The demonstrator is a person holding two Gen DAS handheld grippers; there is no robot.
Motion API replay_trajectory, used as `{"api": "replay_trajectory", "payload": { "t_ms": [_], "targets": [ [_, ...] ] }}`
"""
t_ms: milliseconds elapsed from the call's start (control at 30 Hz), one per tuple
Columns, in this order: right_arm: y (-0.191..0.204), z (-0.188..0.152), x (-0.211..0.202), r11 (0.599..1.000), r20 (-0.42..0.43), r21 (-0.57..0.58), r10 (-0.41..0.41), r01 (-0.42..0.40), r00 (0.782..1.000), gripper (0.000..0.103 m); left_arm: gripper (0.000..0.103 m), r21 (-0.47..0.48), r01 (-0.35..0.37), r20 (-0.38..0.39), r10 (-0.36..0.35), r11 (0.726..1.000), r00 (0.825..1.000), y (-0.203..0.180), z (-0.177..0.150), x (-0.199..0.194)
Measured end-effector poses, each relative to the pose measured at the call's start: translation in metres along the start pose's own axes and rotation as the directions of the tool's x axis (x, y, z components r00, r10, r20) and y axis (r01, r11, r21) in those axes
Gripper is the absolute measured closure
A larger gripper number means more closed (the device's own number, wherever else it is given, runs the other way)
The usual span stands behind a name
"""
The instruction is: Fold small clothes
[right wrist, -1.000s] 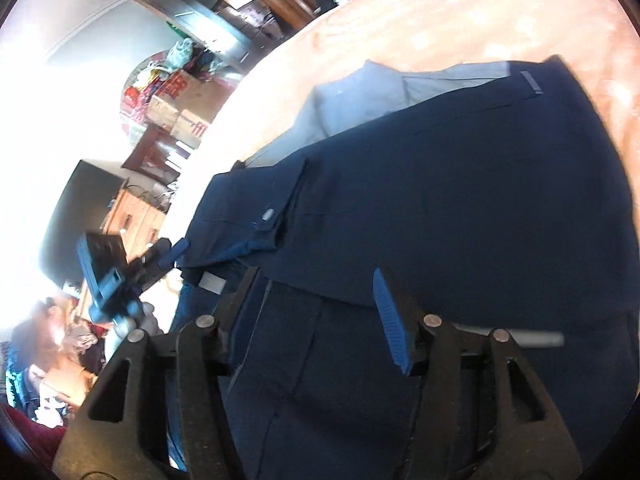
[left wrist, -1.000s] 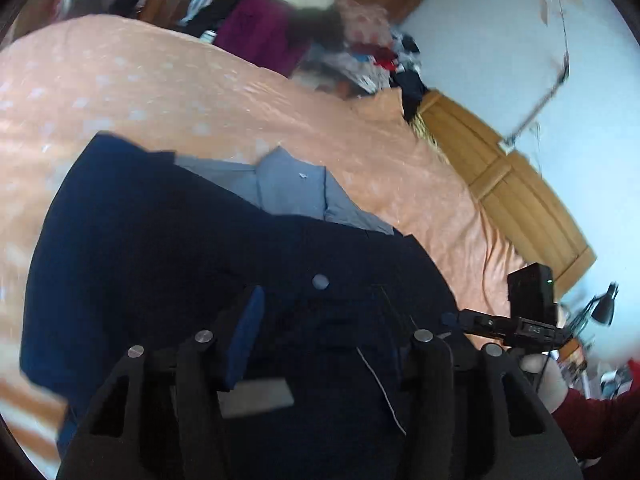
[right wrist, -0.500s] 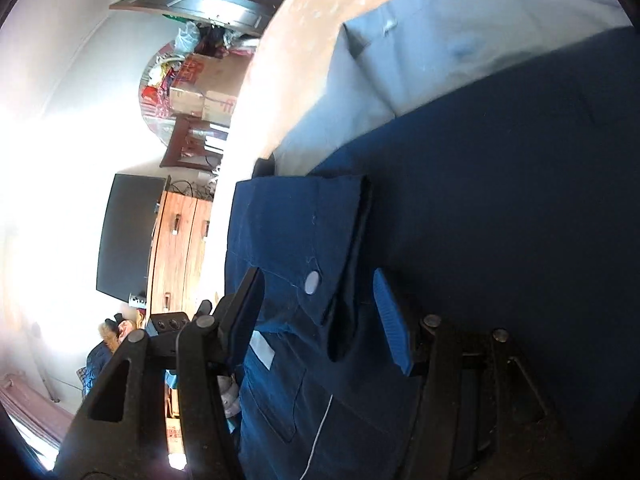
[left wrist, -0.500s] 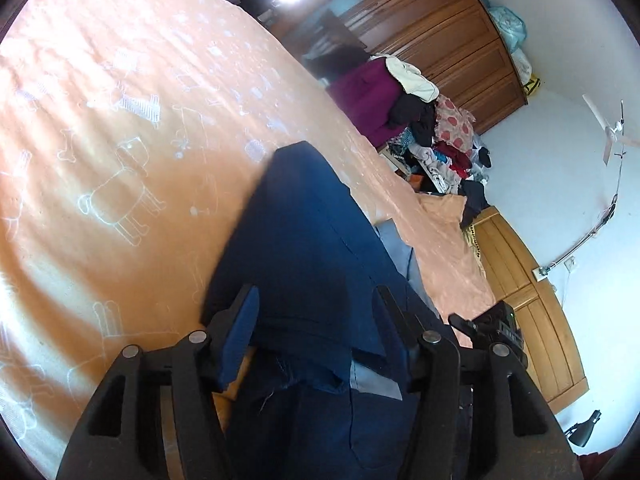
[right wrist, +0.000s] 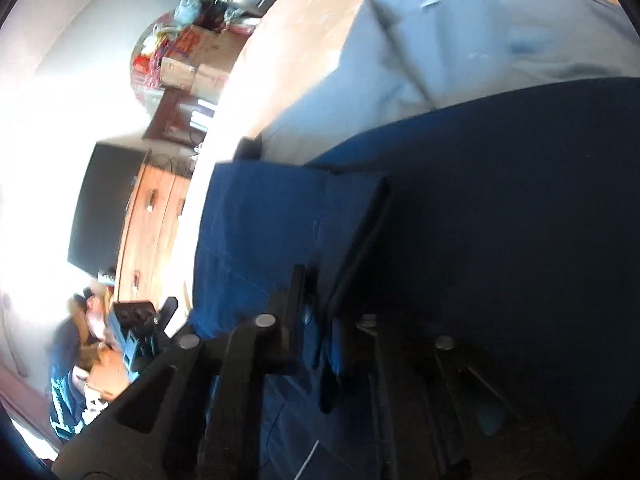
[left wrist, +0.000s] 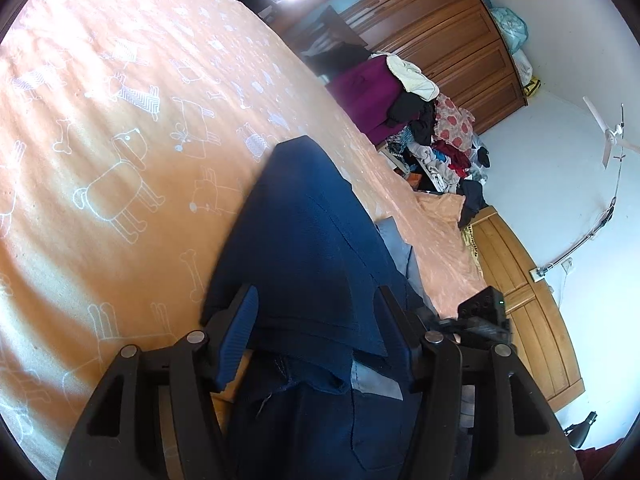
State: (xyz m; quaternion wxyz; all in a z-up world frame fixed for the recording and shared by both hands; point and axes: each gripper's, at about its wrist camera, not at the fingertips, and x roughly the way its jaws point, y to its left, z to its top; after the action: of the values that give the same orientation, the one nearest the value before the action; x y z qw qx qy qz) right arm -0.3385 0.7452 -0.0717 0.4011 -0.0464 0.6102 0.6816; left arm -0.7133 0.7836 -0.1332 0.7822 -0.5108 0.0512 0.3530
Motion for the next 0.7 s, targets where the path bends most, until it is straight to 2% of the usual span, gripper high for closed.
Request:
{"api": "replay_trajectory", "payload": {
  "t_ms": [100, 200, 367, 433, 500, 567, 600, 633, 667, 700],
  "targets": [
    [0.009, -0.002, -0.04, 0.999, 0.088, -0.025, 0.037, -0.035, 0.995, 0.1, 0.039, 0.012, -0.007, 0.032, 0.006, 1.0, 0.999, -0.004, 0.0, -0.006],
    [0.015, -0.008, -0.094, 0.998, 0.171, -0.05, 0.03, -0.022, 0.985, 0.1, 0.034, 0.035, -0.011, 0.077, 0.008, 0.999, 0.997, -0.008, -0.002, -0.013],
    [0.0, -0.021, -0.169, 1.0, 0.27, -0.023, -0.01, 0.017, 0.963, 0.1, 0.034, 0.04, -0.05, 0.043, 0.048, 0.998, 0.998, -0.013, 0.001, -0.007],
    [-0.008, -0.024, -0.177, 1.0, 0.275, -0.006, -0.026, 0.029, 0.961, 0.1, 0.034, 0.118, -0.076, 0.042, 0.072, 0.99, 0.997, -0.035, 0.005, -0.007],
    [-0.02, -0.027, -0.18, 0.999, 0.267, 0.015, -0.049, 0.047, 0.963, 0.1, 0.034, 0.233, -0.101, 0.029, 0.097, 0.967, 0.995, -0.06, 0.006, -0.002],
    [-0.026, -0.028, -0.174, 0.998, 0.256, 0.029, -0.062, 0.056, 0.965, 0.1, 0.034, 0.293, -0.079, -0.039, 0.095, 0.953, 0.995, -0.077, 0.004, 0.015],
    [-0.03, -0.03, -0.175, 0.998, 0.253, 0.035, -0.068, 0.061, 0.965, 0.1, 0.034, 0.34, -0.086, -0.087, 0.122, 0.937, 0.989, -0.083, 0.0, 0.03],
    [-0.032, -0.031, -0.176, 0.997, 0.255, 0.041, -0.081, 0.072, 0.964, 0.1, 0.034, 0.379, -0.119, -0.129, 0.18, 0.918, 0.975, -0.085, -0.004, 0.045],
    [-0.037, -0.033, -0.182, 0.996, 0.26, 0.047, -0.091, 0.082, 0.961, 0.1, 0.036, 0.388, -0.163, -0.151, 0.236, 0.907, 0.96, -0.08, -0.005, 0.056],
    [-0.042, -0.035, -0.187, 0.995, 0.27, 0.057, -0.099, 0.086, 0.958, 0.1, 0.039, 0.365, -0.188, -0.169, 0.263, 0.912, 0.95, -0.072, -0.004, 0.062]
  ]
}}
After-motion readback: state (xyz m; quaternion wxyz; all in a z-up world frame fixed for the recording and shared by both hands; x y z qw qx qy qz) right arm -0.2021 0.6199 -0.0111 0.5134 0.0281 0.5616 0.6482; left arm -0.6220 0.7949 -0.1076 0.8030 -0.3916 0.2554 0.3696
